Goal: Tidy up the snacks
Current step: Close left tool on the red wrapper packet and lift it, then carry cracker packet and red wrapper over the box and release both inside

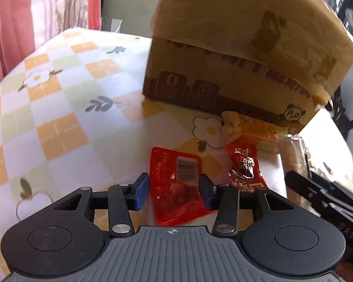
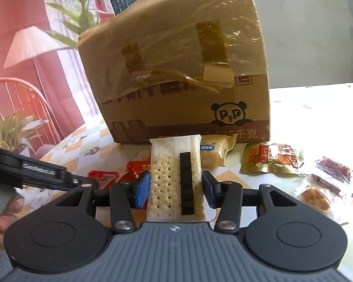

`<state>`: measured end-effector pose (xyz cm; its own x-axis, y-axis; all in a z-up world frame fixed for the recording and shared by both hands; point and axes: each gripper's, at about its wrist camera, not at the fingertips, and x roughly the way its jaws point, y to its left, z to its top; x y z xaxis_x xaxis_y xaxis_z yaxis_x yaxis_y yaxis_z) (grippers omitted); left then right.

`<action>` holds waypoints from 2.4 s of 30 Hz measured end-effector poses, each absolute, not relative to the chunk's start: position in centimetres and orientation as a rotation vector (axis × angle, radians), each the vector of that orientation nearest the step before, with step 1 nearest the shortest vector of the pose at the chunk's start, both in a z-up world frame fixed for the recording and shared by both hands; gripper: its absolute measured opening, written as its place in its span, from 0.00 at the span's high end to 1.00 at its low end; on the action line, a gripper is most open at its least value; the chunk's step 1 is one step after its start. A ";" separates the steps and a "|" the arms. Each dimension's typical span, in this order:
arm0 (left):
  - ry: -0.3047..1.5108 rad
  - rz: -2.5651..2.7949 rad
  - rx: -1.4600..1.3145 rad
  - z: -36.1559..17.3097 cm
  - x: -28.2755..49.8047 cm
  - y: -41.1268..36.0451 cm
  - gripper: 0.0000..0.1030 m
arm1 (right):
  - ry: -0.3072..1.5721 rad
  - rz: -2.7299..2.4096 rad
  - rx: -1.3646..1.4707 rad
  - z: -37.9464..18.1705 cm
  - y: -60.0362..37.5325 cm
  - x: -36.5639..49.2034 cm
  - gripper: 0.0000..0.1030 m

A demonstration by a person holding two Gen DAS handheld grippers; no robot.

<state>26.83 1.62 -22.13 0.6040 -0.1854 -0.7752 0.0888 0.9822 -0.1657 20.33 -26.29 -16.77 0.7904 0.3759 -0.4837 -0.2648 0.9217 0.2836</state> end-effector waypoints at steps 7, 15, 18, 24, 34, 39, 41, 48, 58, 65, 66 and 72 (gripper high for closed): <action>0.867 -0.161 0.115 -22.5 25.5 -1.3 0.46 | 0.554 0.358 0.237 -16.8 -26.8 20.3 0.52; 0.821 -0.171 0.122 -22.9 24.8 -1.3 0.49 | 0.560 0.359 0.247 -16.9 -26.8 20.3 0.52; 0.810 -0.188 0.087 -22.6 23.9 -1.0 0.51 | 0.561 0.357 0.247 -16.8 -26.7 20.3 0.52; 0.772 -0.174 0.038 -21.7 23.4 -0.1 0.65 | 0.560 0.353 0.241 -16.8 -26.7 20.2 0.52; 0.747 -0.188 0.020 -21.5 23.0 0.6 0.68 | 0.560 0.343 0.205 -16.5 -26.4 19.9 0.52; 0.703 -0.211 0.001 -20.3 22.7 0.8 0.97 | 0.560 0.336 0.198 -16.0 -26.3 19.7 0.52; 0.691 -0.218 -0.005 -19.8 22.7 0.7 0.97 | 0.555 0.331 0.191 -15.5 -26.5 19.6 0.52; 0.680 -0.205 -0.012 -19.8 22.7 1.3 0.98 | 0.534 0.322 0.159 -14.3 -26.6 19.0 0.52; 0.602 -0.247 -0.026 -17.1 21.9 1.7 0.99 | 0.481 0.340 0.126 -11.8 -26.1 18.3 0.52; 0.481 -0.278 -0.041 -11.6 22.0 1.9 0.99 | 0.397 0.356 0.138 -7.8 -26.6 18.2 0.52; 0.449 -0.285 -0.037 -10.3 22.2 1.9 0.99 | 0.377 0.360 0.139 -6.8 -26.8 18.5 0.52; 0.301 -0.324 -0.014 -3.3 25.8 -0.1 0.99 | 0.269 0.369 0.129 0.2 -28.3 22.4 0.52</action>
<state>25.79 -0.11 -3.30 0.9037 -0.3156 -0.2892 0.3115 0.9483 -0.0615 22.35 -28.34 0.16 0.8976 0.3728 -0.2353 -0.3388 0.9249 0.1728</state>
